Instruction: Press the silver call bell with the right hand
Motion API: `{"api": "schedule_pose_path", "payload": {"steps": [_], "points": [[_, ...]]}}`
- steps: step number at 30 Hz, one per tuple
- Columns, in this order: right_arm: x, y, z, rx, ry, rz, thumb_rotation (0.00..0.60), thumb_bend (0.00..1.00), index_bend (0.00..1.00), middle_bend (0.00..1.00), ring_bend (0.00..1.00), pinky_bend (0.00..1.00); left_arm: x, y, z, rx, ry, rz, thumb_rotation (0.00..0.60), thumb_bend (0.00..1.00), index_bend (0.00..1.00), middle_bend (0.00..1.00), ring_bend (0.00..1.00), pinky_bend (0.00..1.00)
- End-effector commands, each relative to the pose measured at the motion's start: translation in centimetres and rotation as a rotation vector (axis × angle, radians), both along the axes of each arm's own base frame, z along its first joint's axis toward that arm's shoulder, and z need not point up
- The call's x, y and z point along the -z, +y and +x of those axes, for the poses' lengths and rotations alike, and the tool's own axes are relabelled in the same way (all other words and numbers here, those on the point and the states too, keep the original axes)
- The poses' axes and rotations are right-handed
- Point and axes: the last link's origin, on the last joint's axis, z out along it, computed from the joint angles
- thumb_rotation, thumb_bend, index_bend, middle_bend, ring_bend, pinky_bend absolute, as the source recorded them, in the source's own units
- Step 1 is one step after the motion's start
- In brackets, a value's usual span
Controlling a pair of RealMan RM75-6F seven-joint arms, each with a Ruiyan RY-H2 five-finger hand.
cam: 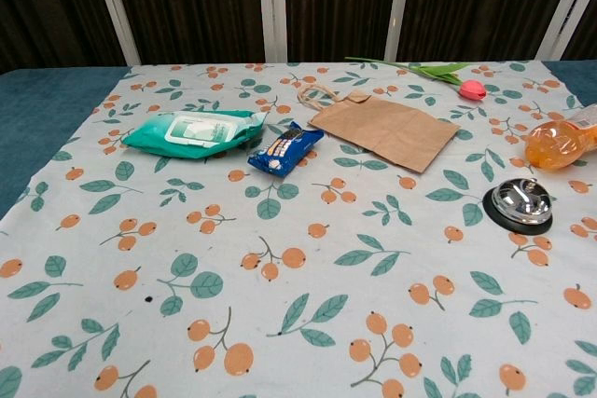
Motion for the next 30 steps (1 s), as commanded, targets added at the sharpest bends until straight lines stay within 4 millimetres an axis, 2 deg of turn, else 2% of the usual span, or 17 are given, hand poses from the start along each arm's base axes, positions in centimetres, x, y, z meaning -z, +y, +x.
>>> {"api": "schedule_pose_path", "payload": {"steps": [1, 22, 30], "points": [[0.0, 0.0, 0.0, 0.000, -0.001, 0.000, 0.600, 0.79, 0.04, 0.00, 0.00, 0.00, -0.1, 0.1, -0.1, -0.001, -0.002, 0.003, 0.600, 0.33, 0.05, 0.00, 0.00, 0.10], [-0.1, 0.5, 0.5, -0.022, -0.051, 0.025, 0.600, 0.78, 0.04, 0.00, 0.00, 0.00, -0.3, -0.7, 0.3, 0.017, -0.015, 0.011, 0.600, 0.33, 0.05, 0.00, 0.00, 0.10], [0.9, -0.9, 1.2, -0.043, -0.128, 0.093, 0.600, 0.78, 0.04, 0.00, 0.00, 0.00, -0.8, -0.7, 0.2, 0.020, -0.030, 0.030, 0.600, 0.33, 0.05, 0.00, 0.00, 0.10]]}}
